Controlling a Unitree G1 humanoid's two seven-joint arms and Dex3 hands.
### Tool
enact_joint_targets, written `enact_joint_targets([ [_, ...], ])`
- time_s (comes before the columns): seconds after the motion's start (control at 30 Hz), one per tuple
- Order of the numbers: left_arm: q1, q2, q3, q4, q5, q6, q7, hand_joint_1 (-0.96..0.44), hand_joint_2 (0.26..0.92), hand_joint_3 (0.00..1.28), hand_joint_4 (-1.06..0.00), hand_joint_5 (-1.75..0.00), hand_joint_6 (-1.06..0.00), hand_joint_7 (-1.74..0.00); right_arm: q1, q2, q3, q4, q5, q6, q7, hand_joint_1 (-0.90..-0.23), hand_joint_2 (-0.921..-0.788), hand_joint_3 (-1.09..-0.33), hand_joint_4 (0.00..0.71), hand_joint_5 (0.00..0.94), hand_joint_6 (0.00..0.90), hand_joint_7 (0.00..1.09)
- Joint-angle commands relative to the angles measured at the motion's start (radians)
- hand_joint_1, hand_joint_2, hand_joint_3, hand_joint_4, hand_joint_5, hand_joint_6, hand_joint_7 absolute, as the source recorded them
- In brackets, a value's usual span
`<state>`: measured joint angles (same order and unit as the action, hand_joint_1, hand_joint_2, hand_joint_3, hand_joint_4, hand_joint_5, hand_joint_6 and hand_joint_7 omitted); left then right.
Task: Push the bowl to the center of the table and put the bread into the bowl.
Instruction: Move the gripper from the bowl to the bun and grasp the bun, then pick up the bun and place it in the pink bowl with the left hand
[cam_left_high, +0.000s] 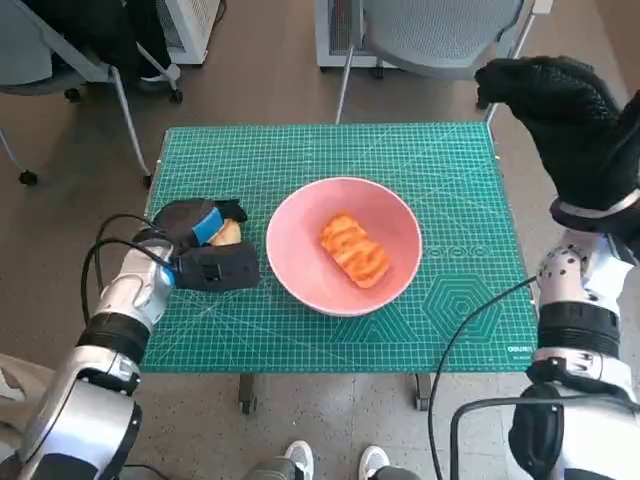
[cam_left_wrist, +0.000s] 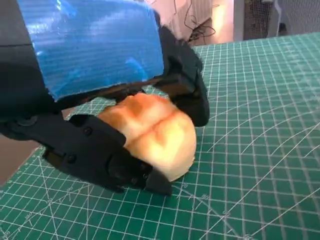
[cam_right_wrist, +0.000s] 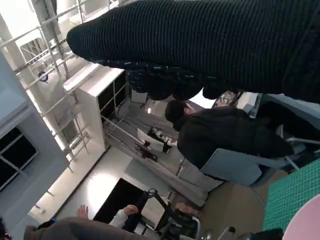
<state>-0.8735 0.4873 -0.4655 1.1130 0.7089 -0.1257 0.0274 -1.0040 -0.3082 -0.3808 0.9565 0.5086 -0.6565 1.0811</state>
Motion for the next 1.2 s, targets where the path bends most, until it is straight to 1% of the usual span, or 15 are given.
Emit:
enact_joint_targets([
  [0.03, 0.001, -0.003, -0.022, 0.015, 0.014, 0.017, -0.012, 0.00, 0.920, 0.13, -0.65, -1.24, -0.53, -1.23, 0.021, 0.002, -0.002, 0.002, 0.006, 0.014, 0.013, -0.707, -0.921, -0.799, 0.252, 0.004, 0.308, 0.02],
  [0.47, 0.004, 0.037, -0.006, -0.073, -0.006, 0.044, -0.063, 0.00, 0.920, 0.14, -0.64, -1.24, -0.52, -1.26, 0.022, 0.007, -0.002, 0.003, 0.000, 0.007, 0.008, -0.709, -0.921, -0.798, 0.244, 0.000, 0.303, 0.02],
  [0.6, 0.021, 0.075, 0.026, -0.163, -0.029, 0.044, -0.093, 0.00, 0.921, 0.14, -0.64, -1.23, -0.52, -1.26, 0.023, 0.008, 0.000, 0.002, -0.002, 0.008, 0.006, -0.709, -0.921, -0.798, 0.242, 0.000, 0.301, 0.02],
  [0.8, 0.056, 0.125, 0.086, -0.331, -0.057, 0.087, -0.149, 0.00, 0.921, 0.14, -0.63, -1.22, -0.53, -1.27, 0.022, 0.008, 0.000, 0.003, -0.002, 0.008, 0.004, -0.709, -0.921, -0.798, 0.239, 0.000, 0.298, 0.02],
  [0.93, 0.097, 0.160, 0.135, -0.495, -0.070, 0.137, -0.189, 0.00, 0.920, 0.13, -0.63, -1.21, -0.54, -1.26, 0.022, 0.009, -0.001, 0.002, -0.002, 0.009, 0.004, -0.710, -0.921, -0.798, 0.238, 0.000, 0.297, 0.02],
  [1.03, 0.135, 0.189, 0.183, -0.651, -0.081, 0.174, -0.222, 0.00, 0.921, 0.12, -0.64, -1.20, -0.56, -1.25, 0.019, 0.010, -0.001, 0.007, -0.001, 0.011, 0.004, -0.710, -0.921, -0.798, 0.239, 0.001, 0.294, 0.02],
  [1.1, 0.150, 0.195, 0.199, -0.700, -0.080, 0.189, -0.235, 0.00, 0.921, 0.12, -0.64, -1.20, -0.56, -1.24, 0.018, 0.010, -0.001, 0.008, -0.001, 0.011, 0.004, -0.710, -0.921, -0.798, 0.239, 0.001, 0.293, 0.01],
  [1.2, 0.169, 0.218, 0.240, -0.834, -0.078, 0.204, -0.254, 0.00, 0.921, 0.11, -0.64, -1.19, -0.58, -1.24, 0.015, 0.013, -0.001, 0.012, -0.001, 0.012, 0.004, -0.710, -0.921, -0.797, 0.239, 0.001, 0.290, 0.01],
])
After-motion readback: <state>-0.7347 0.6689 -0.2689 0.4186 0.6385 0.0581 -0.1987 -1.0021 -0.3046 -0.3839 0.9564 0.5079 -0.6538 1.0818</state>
